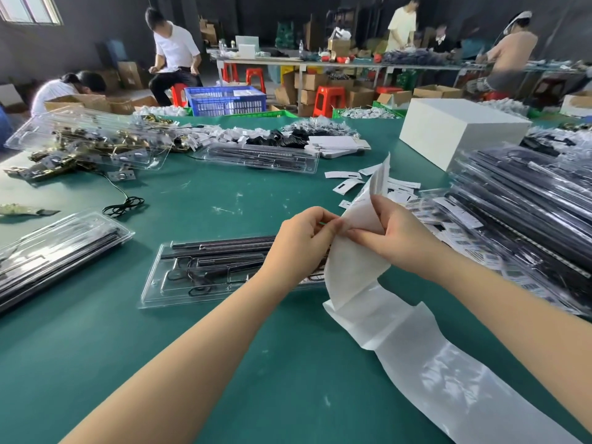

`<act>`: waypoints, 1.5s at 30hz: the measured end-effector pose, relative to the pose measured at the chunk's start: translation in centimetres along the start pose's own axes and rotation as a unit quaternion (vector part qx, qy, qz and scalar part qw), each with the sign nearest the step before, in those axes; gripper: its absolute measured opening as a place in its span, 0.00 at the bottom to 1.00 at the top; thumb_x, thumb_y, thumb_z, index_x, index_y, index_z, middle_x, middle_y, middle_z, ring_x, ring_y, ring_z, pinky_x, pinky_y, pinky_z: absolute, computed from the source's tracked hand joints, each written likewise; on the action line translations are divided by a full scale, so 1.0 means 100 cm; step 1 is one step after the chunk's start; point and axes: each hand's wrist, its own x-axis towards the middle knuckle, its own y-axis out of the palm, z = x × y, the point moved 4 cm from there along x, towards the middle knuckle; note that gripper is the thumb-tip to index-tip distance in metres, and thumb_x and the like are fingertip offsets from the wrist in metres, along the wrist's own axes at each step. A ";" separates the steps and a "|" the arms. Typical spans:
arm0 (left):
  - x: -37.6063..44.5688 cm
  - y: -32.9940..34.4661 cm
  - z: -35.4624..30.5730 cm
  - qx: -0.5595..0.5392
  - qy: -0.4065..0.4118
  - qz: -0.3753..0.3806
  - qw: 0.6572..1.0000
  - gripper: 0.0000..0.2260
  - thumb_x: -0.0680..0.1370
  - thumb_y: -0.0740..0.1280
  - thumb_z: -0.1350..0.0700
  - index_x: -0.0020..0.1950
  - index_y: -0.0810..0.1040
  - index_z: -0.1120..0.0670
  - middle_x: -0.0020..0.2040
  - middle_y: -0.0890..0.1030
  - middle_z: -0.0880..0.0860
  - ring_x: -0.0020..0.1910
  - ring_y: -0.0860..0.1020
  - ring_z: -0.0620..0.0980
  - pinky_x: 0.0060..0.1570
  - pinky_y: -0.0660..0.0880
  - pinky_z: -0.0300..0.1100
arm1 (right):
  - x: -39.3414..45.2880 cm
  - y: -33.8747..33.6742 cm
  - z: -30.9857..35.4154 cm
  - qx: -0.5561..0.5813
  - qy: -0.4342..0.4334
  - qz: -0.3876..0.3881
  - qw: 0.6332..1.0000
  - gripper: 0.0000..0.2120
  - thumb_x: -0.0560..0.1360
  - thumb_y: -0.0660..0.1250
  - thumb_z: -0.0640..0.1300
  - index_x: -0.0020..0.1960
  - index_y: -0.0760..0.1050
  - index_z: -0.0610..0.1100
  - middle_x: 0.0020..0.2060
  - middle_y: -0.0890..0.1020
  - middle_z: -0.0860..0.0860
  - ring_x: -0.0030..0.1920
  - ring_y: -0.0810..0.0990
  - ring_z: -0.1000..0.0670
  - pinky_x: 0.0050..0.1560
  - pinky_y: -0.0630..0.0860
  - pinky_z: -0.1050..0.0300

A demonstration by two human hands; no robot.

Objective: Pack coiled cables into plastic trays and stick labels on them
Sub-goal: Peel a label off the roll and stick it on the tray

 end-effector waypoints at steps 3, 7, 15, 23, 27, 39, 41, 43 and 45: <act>0.002 -0.001 0.003 0.020 0.003 0.024 0.999 0.06 0.79 0.65 0.51 0.43 0.78 0.42 0.40 0.83 0.44 0.41 0.80 0.42 0.43 0.77 0.39 | -0.002 0.001 0.000 0.032 0.010 0.016 0.999 0.10 0.74 0.72 0.41 0.53 0.74 0.43 0.49 0.83 0.47 0.50 0.83 0.49 0.51 0.79 0.57; 0.000 0.000 0.008 -0.053 -0.027 0.041 0.997 0.02 0.74 0.72 0.48 0.45 0.82 0.43 0.42 0.85 0.42 0.43 0.82 0.39 0.45 0.80 0.40 | -0.001 0.002 -0.001 0.042 0.014 0.007 0.999 0.09 0.75 0.71 0.39 0.54 0.75 0.46 0.49 0.84 0.50 0.50 0.83 0.50 0.51 0.80 0.57; -0.006 -0.014 0.023 -0.132 -0.089 0.003 0.987 0.05 0.75 0.71 0.53 0.44 0.85 0.43 0.44 0.86 0.46 0.46 0.83 0.51 0.48 0.80 0.50 | 0.000 0.022 -0.005 0.084 0.062 0.045 0.993 0.15 0.73 0.73 0.40 0.58 0.76 0.46 0.50 0.85 0.50 0.52 0.84 0.48 0.54 0.80 0.49; -0.015 -0.020 0.038 -0.198 -0.148 0.022 0.969 0.07 0.80 0.66 0.57 0.47 0.84 0.51 0.47 0.85 0.58 0.47 0.82 0.59 0.51 0.80 0.57 | 0.007 0.033 -0.003 0.036 0.064 0.074 0.994 0.14 0.72 0.74 0.38 0.54 0.77 0.50 0.48 0.85 0.50 0.49 0.84 0.51 0.53 0.81 0.51; -0.017 -0.024 0.041 -0.160 -0.125 0.022 0.979 0.06 0.79 0.67 0.54 0.49 0.84 0.51 0.45 0.85 0.51 0.48 0.83 0.55 0.50 0.80 0.56 | 0.009 0.040 -0.002 0.045 0.069 0.071 0.994 0.12 0.73 0.73 0.39 0.55 0.78 0.48 0.47 0.86 0.49 0.49 0.84 0.48 0.50 0.81 0.53; -0.021 -0.028 0.036 -0.141 -0.078 -0.004 0.987 0.09 0.78 0.69 0.54 0.57 0.84 0.48 0.51 0.85 0.43 0.53 0.81 0.41 0.58 0.77 0.46 | 0.012 0.041 0.004 0.040 0.117 0.161 0.979 0.08 0.78 0.68 0.44 0.55 0.81 0.45 0.45 0.86 0.52 0.45 0.84 0.55 0.47 0.78 0.62; -0.020 -0.027 0.032 -0.110 -0.054 -0.001 0.992 0.10 0.78 0.68 0.54 0.57 0.83 0.47 0.51 0.84 0.41 0.52 0.80 0.38 0.57 0.77 0.43 | 0.014 0.036 0.002 0.001 0.120 0.118 0.986 0.07 0.78 0.67 0.46 0.51 0.82 0.45 0.39 0.86 0.53 0.38 0.83 0.57 0.40 0.77 0.63; -0.018 -0.026 0.030 -0.099 -0.044 -0.028 0.994 0.10 0.78 0.68 0.54 0.58 0.83 0.48 0.51 0.84 0.41 0.52 0.80 0.36 0.57 0.76 0.39 | 0.014 0.035 -0.001 -0.034 0.119 0.103 0.987 0.08 0.78 0.67 0.48 0.49 0.82 0.44 0.39 0.86 0.49 0.39 0.82 0.53 0.41 0.77 0.57; -0.016 -0.026 0.029 -0.097 -0.043 -0.056 0.993 0.09 0.78 0.68 0.55 0.56 0.83 0.48 0.50 0.84 0.40 0.51 0.80 0.34 0.55 0.76 0.36 | 0.011 0.036 -0.001 0.009 0.129 0.125 0.984 0.06 0.78 0.68 0.46 0.49 0.82 0.45 0.41 0.86 0.51 0.41 0.84 0.51 0.43 0.79 0.58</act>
